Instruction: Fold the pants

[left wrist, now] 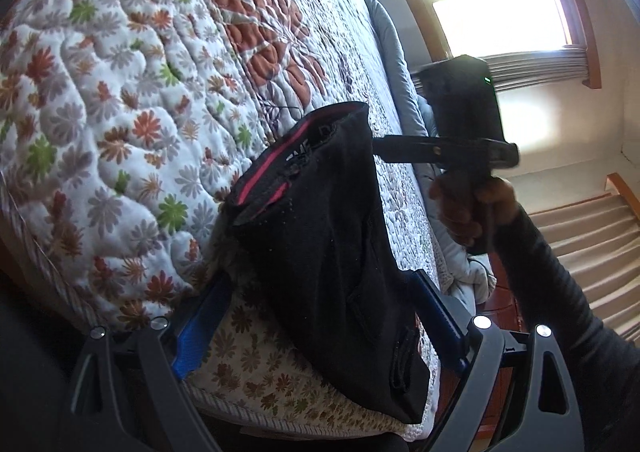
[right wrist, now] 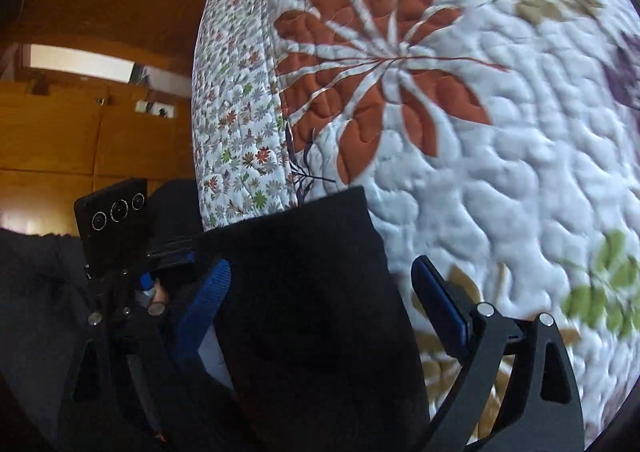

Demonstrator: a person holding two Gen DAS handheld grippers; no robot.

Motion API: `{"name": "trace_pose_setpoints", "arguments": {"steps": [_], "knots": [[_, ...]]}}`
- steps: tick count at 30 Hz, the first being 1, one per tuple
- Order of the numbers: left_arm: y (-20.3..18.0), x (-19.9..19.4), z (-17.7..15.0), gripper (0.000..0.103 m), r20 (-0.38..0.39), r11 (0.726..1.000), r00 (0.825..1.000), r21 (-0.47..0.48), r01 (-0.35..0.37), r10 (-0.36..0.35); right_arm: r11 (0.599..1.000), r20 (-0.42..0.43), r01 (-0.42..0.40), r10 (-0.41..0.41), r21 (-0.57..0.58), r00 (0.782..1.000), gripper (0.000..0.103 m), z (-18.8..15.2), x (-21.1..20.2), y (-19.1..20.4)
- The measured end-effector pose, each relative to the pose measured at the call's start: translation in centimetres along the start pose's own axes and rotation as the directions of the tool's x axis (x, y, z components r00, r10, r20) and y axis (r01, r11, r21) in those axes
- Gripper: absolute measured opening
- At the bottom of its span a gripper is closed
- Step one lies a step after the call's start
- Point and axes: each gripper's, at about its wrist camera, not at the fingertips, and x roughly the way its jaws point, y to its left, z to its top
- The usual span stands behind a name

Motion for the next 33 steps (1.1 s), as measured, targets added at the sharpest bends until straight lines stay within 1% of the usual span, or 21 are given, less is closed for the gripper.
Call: {"name": "trace_pose_setpoints", "arguments": {"steps": [2,5,7,8,10,12,14,16,17,18,19,20,21,22,23,24,25,26,27,30,33], "knots": [[0.3,-0.3,0.2,0.091,-0.009,1.000,1.000,-0.010,0.008,-0.008,1.000,-0.037,-0.018,0.018,-0.019,0.999,0.092,0.4,0.9,-0.3],[1.1,-1.1,0.8,0.091,-0.010,0.999,1.000,-0.032,0.009,-0.010,0.997,-0.052,-0.080,0.080,-0.002,0.995,0.091,0.7,0.7,-1.2],[1.4,-2.0,1.1,0.094,-0.010,1.000,1.000,-0.025,0.000,0.000,0.992,-0.050,-0.126,0.127,0.018,0.991,0.082,1.0,0.2,-1.7],[0.9,-2.0,1.3,0.094,-0.009,1.000,1.000,-0.005,-0.008,0.008,0.989,-0.051,-0.146,0.146,0.017,0.988,0.071,1.1,0.1,-1.6],[0.1,-1.9,1.7,0.094,-0.012,1.000,1.000,0.028,-0.010,0.010,0.989,-0.066,-0.150,0.150,0.001,0.987,0.070,1.2,-0.1,-1.2],[0.2,-1.8,1.4,0.094,-0.014,0.999,1.000,0.033,-0.004,0.004,0.989,-0.075,-0.145,0.145,0.001,0.987,0.059,1.2,-0.5,-1.5],[0.9,-2.0,1.3,0.093,-0.008,0.999,1.000,0.044,-0.011,0.012,0.989,-0.072,-0.141,0.144,0.039,0.987,0.059,1.4,-0.7,-2.6],[1.4,-2.5,1.5,0.093,0.000,1.000,1.000,0.020,-0.004,0.004,0.989,-0.079,-0.139,0.143,0.048,0.987,0.066,1.2,-0.5,-2.8],[1.4,-2.8,1.5,0.093,0.001,1.000,1.000,0.017,-0.004,0.004,0.990,-0.086,-0.137,0.140,0.037,0.986,0.072,1.2,-0.3,-2.3],[1.3,-2.8,1.5,0.091,0.001,1.000,1.000,0.017,-0.005,0.005,0.990,-0.091,-0.141,0.142,0.024,0.986,0.078,1.2,-0.1,-1.8],[1.4,-3.0,1.5,0.086,0.004,1.000,1.000,0.020,-0.014,0.014,0.990,-0.103,-0.143,0.141,-0.006,0.985,0.083,1.2,0.2,-0.9],[1.4,-3.1,1.4,0.084,0.005,0.999,1.000,0.023,-0.024,0.024,0.991,-0.111,-0.131,0.127,-0.026,0.986,0.086,1.2,0.4,-0.4],[1.4,-3.2,1.4,0.083,0.006,0.999,1.000,0.027,-0.029,0.029,0.992,-0.122,-0.118,0.113,-0.033,0.986,0.086,1.2,0.7,-0.2],[1.5,-3.4,1.3,0.082,0.007,0.999,1.000,0.030,-0.030,0.030,0.993,-0.128,-0.112,0.107,-0.032,0.986,0.084,1.3,0.7,-0.3],[1.6,-3.6,1.3,0.082,0.009,0.999,1.000,0.031,-0.029,0.029,0.994,-0.128,-0.102,0.098,-0.025,0.987,0.074,1.4,0.8,-0.6],[1.7,-3.5,1.3,0.082,0.012,0.999,1.000,0.030,-0.025,0.025,0.995,-0.128,-0.095,0.093,-0.013,0.987,0.061,1.5,0.9,-0.8],[1.9,-3.8,1.3,0.082,0.015,0.999,1.000,0.028,-0.018,0.017,0.996,-0.126,-0.086,0.085,-0.003,0.988,0.053,1.6,0.7,-1.4],[1.9,-3.9,1.3,0.082,0.016,1.000,1.000,0.028,-0.014,0.013,0.997,-0.124,-0.073,0.073,0.009,0.990,0.040,1.6,0.3,-2.0],[2.0,-4.1,1.3,0.083,0.017,1.000,1.000,0.029,-0.011,0.011,0.998,-0.118,-0.066,0.068,0.015,0.991,0.037,1.5,0.1,-2.4],[2.0,-4.1,1.3,0.086,0.024,1.000,1.000,0.028,-0.012,0.011,0.998,-0.100,-0.058,0.059,0.013,0.993,0.036,1.0,-0.2,-2.6],[1.8,-4.0,1.1,0.086,0.033,0.999,0.999,0.035,-0.025,0.024,0.998,-0.095,-0.064,0.066,0.025,0.993,0.036,0.9,0.0,-2.6]]}}
